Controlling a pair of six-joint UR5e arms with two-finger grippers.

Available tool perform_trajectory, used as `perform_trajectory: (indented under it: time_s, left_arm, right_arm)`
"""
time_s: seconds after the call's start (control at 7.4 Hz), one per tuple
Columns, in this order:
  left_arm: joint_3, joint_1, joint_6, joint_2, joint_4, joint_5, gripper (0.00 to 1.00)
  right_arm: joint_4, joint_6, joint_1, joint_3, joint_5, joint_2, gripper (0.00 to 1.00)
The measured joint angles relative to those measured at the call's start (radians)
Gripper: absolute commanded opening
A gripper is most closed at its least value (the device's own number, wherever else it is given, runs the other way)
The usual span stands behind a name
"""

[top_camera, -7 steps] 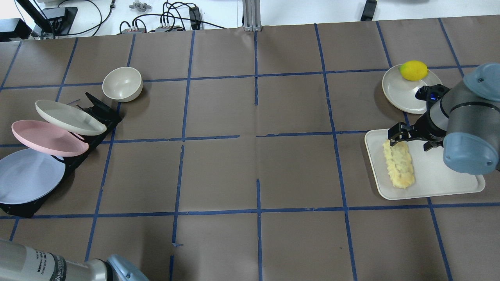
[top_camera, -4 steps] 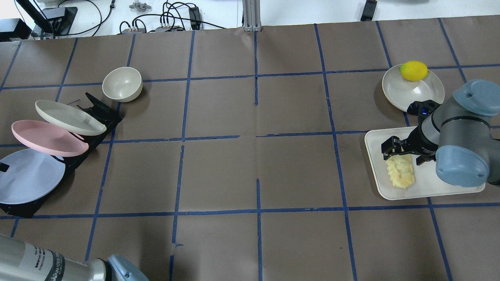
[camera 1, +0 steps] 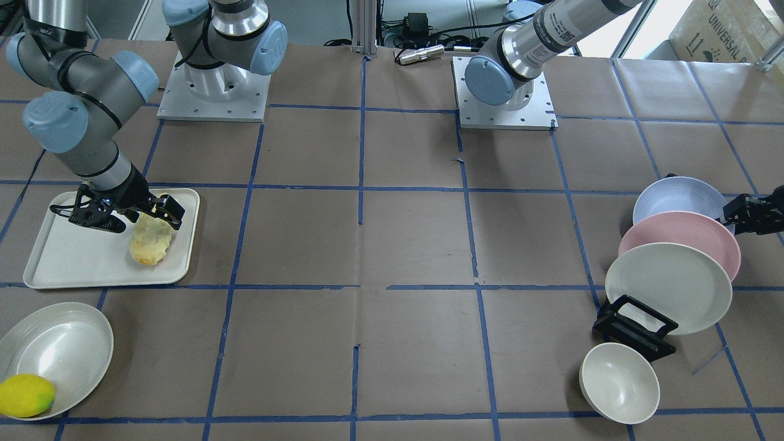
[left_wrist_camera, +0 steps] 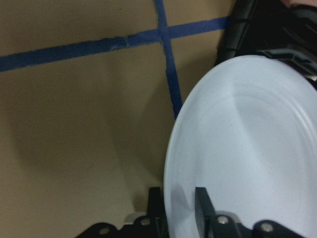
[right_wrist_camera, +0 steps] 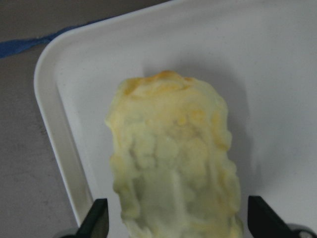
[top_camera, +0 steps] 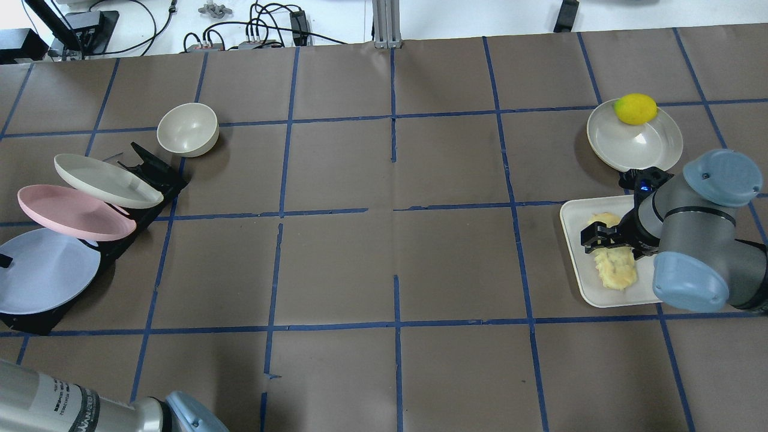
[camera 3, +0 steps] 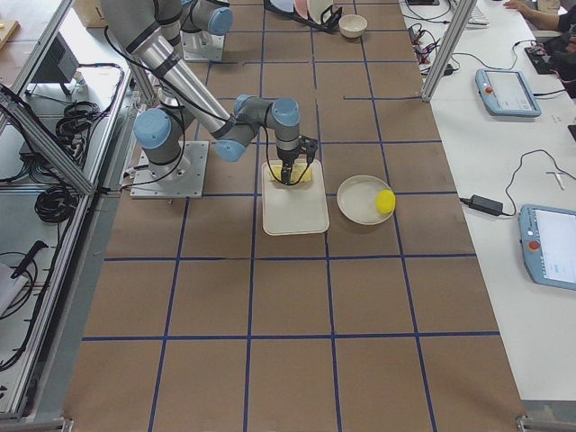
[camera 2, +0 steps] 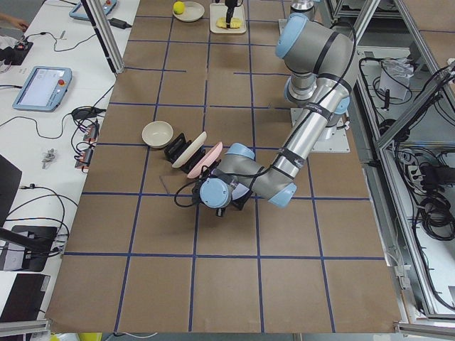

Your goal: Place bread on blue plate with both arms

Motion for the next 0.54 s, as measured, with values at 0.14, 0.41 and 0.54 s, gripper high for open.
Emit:
perform_trajectory:
  time_s: [0.14, 0.41, 0.54]
  left_arm:
    - [0.005, 0.000, -0.001, 0.010, -0.001, 0.006, 0.15]
    - [0.004, 0.000, 0.002, 0.063, -0.022, 0.032, 0.13]
    - [-0.004, 0.000, 0.005, 0.100, -0.036, 0.045, 0.13]
  right_arm:
    - [-0.022, -0.002, 0.000, 0.001, -0.012, -0.004, 0.04]
    - [-0.025, -0.005, 0.000, -0.013, -0.035, -0.010, 0.04]
    - [0.022, -0.005, 0.000, -0.050, -0.047, -0.013, 0.05]
